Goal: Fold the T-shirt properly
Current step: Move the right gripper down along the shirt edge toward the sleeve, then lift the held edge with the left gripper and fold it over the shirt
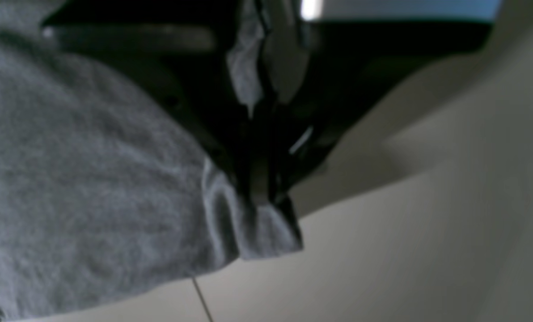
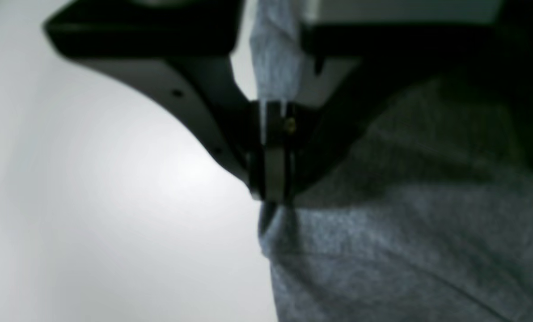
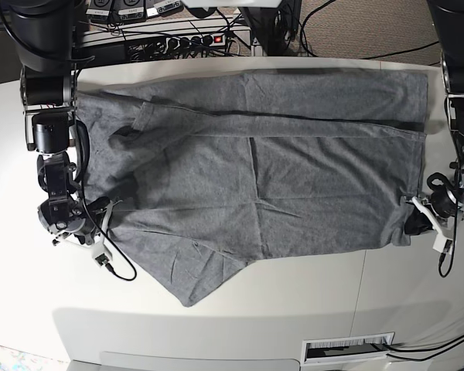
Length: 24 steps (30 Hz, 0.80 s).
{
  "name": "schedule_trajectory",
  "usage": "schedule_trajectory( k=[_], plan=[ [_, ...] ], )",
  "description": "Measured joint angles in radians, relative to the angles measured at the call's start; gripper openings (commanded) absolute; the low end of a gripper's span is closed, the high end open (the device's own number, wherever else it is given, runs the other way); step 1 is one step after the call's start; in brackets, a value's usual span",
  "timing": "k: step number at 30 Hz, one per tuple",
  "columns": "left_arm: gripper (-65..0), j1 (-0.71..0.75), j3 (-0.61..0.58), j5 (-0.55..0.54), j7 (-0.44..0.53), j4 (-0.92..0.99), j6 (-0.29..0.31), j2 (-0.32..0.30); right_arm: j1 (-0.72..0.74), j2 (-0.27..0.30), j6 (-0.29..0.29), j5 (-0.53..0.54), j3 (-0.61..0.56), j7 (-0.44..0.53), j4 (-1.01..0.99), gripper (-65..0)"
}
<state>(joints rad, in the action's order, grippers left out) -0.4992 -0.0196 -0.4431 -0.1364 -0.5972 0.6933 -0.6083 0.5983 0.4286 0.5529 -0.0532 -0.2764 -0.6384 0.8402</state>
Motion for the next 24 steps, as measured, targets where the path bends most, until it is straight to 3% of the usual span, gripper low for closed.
schedule_trajectory(
  k=[3,5,16,24],
  plan=[
    [-65.0,0.0,-0.002,-0.082,-0.018,0.0,0.0,-0.021,0.0,0.006,0.001,0.013,-0.001,-0.044,0.056,-65.0],
    [-65.0,0.0,-0.002,-0.159,-0.083,-0.003,0.0,-0.046,0.001,0.02,0.002,0.054,-0.002,-0.062,0.089,-65.0],
    [-65.0,0.0,-0.004,-0.648,-0.548,-0.045,0.0,-0.14,-0.022,0.109,0.005,0.254,-0.003,-0.241,0.265,-65.0],
    [-65.0,-0.001,-0.005,-0.984,-0.933,-0.045,-0.003,-0.182,-0.024,0.146,0.0,0.426,-0.005,-0.472,0.406,-65.0]
  ],
)
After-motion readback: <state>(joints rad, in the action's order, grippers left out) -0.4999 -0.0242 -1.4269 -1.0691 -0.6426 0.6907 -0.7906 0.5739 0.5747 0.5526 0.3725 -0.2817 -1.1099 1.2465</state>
